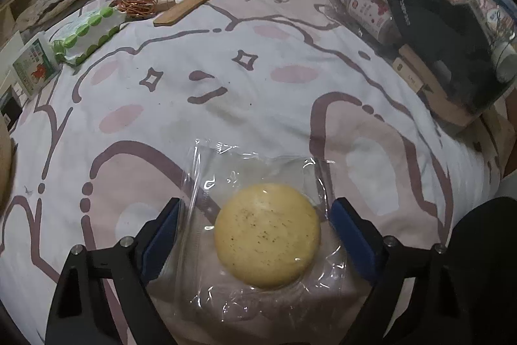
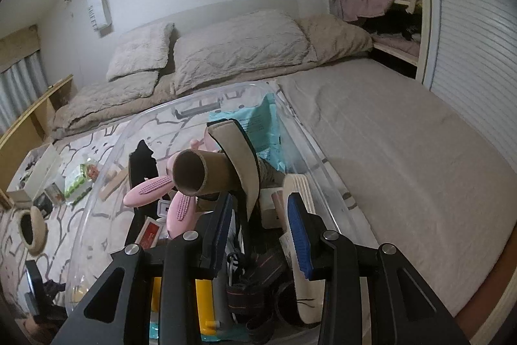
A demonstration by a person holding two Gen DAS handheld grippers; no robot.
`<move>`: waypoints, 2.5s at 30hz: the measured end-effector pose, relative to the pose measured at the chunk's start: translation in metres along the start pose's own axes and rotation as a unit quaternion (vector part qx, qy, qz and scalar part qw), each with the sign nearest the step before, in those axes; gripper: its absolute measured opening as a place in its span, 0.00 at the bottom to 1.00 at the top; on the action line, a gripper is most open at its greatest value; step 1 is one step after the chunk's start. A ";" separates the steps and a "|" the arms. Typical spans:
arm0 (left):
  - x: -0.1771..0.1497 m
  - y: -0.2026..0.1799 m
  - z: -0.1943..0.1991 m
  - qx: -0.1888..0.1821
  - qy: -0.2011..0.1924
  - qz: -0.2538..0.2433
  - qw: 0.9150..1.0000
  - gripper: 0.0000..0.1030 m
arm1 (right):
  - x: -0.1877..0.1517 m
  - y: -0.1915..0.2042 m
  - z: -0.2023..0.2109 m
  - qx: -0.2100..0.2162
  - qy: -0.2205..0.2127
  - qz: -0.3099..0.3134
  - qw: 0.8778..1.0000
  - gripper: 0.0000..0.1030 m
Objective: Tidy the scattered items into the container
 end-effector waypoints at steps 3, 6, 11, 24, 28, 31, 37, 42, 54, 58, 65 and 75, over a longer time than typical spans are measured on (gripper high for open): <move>0.001 0.000 0.005 -0.010 -0.008 0.015 1.000 0.85 | 0.002 0.000 0.004 0.019 -0.009 0.001 1.000 0.35; 0.002 -0.001 0.008 -0.015 -0.013 0.021 1.000 0.79 | 0.004 0.000 0.007 0.038 -0.015 -0.009 0.999 0.35; 0.004 -0.004 0.014 -0.018 -0.015 0.022 0.999 0.71 | 0.002 0.012 0.004 0.074 -0.006 -0.013 0.997 0.35; 0.004 0.003 0.038 -0.041 -0.035 0.070 0.996 0.66 | -0.007 0.034 0.021 0.163 -0.056 -0.001 0.985 0.35; 0.019 -0.001 0.058 -0.044 -0.059 0.068 0.995 0.66 | -0.005 0.030 0.024 0.180 -0.067 -0.021 0.981 0.35; 0.035 -0.008 0.074 -0.049 -0.077 0.059 0.994 0.66 | -0.006 0.026 0.024 0.190 -0.071 -0.034 0.979 0.35; 0.080 -0.035 0.107 -0.068 -0.118 0.030 0.990 0.66 | -0.004 0.014 0.022 0.209 -0.078 -0.073 0.972 0.35; 0.124 -0.065 0.133 -0.102 -0.148 0.005 0.984 0.66 | -0.003 0.001 0.019 0.220 -0.079 -0.108 0.966 0.35; 0.266 -0.147 0.174 -0.185 -0.205 -0.059 0.959 0.66 | 0.000 -0.005 0.015 0.239 -0.085 -0.132 0.958 0.35; 0.301 -0.173 0.165 -0.181 -0.205 -0.087 0.958 0.66 | -0.002 -0.003 0.011 0.249 -0.079 -0.138 0.955 0.35; 0.345 -0.203 0.134 -0.169 -0.186 -0.120 0.960 0.65 | -0.002 0.001 0.008 0.272 -0.072 -0.145 0.949 0.35; 0.374 -0.228 0.071 -0.150 -0.120 -0.134 0.972 0.66 | -0.002 0.010 0.007 0.287 -0.064 -0.135 0.946 0.36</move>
Point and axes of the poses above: each gripper's, at about its wrist camera, not at the fingertips, and z roughly against the way its jaws point, y to its left, x to its top, the point moved 8 cm from there along -z, roughly the way its jaws point, and after that the axes turned 2 degrees about x, right-handed, at the moved point
